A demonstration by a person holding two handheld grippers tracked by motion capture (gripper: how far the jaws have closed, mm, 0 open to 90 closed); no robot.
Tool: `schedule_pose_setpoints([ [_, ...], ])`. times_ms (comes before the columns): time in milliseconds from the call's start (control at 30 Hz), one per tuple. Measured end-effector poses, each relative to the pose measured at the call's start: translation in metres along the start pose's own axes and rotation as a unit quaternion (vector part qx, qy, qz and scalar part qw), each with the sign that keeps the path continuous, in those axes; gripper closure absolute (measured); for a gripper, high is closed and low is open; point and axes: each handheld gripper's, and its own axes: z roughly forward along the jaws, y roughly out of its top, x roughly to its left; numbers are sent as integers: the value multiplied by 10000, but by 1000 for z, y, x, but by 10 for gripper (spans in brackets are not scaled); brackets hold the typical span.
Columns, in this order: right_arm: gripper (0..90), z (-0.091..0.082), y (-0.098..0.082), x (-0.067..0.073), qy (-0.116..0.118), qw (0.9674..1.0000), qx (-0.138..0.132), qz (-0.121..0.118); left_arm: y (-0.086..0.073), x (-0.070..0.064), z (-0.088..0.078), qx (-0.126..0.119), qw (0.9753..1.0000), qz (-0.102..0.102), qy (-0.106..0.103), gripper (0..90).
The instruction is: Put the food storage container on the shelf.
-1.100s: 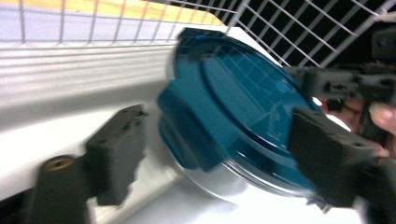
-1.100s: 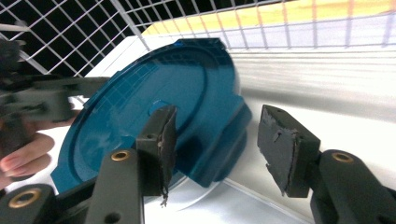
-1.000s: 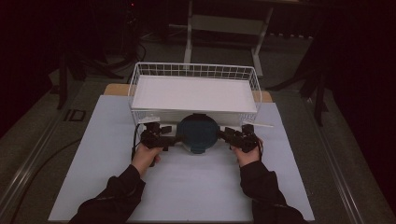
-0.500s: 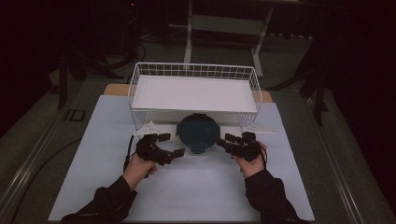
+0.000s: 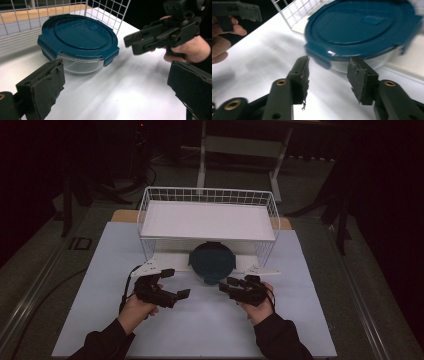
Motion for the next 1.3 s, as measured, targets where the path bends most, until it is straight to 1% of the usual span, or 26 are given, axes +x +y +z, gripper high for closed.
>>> schedule_pose_setpoints([
  [33,545,2,-1,2,6,10000,34,-11,-1,-1,-2,7,10000,31,5,16],
  [67,561,5,-3,4,-36,9999,61,-72,-2,-2,-2,18,10000,50,7,16],
  [133,608,9,-4,7,-46,9998,126,-136,-4,-4,-4,56,9999,115,19,16],
  [167,614,11,-5,9,-50,9998,146,-156,-6,-6,-6,75,9999,136,29,16],
  [233,682,16,-6,11,-16,9996,200,-184,-7,-7,-6,93,9998,149,25,16],
  [267,715,18,-6,12,-38,9995,226,-214,-12,-9,-7,128,9998,152,-6,16],
  [300,745,20,-6,13,-5,9995,248,-190,-12,-9,-7,128,9998,152,-6,16],
  [333,788,22,-5,14,52,9993,302,-196,-16,-11,-8,169,9997,153,-31,16],
  [400,861,26,-5,16,97,9990,393,-214,-20,-14,-9,155,9997,200,-69,16],
  [467,898,29,-4,16,156,9988,441,-177,-24,-16,-10,137,9995,278,-61,16],
  [533,899,30,-4,17,150,9986,460,-189,-27,-18,-11,119,9995,274,-66,16],
  [600,900,35,-3,17,81,9984,513,-231,-32,-21,-12,154,9994,298,-76,16],
  [633,899,36,-3,17,28,9985,504,-228,-34,-22,-12,150,9994,299,-83,16],
  [700,899,39,-2,16,2,9986,491,-214,-37,-24,-13,149,9994,306,-83,16],
  [733,900,40,-2,15,-75,9986,479,-222,-40,-24,-14,111,9994,307,-77,16],
  [767,900,41,-2,14,-29,9987,483,-164,-42,-26,-14,85,9995,307,-77,16],
  [800,900,42,-2,13,-44,9985,515,-167,-43,-26,-15,106,9994,324,-66,16],
  [867,900,45,-3,12,-145,9982,546,-197,-46,-26,-14,87,9994,340,-47,16],
  [967,900,49,-3,9,-124,9984,538,-84,-48,-26,-14,77,9993,366,-15,16],
  [1033,900,50,-1,8,-164,9985,508,-118,-48,-26,-13,73,9993,355,-24,16],
  [1300,900,56,6,1,-317,9985,444,-107,-48,-26,-10,14,9992,397,-45,16],
])
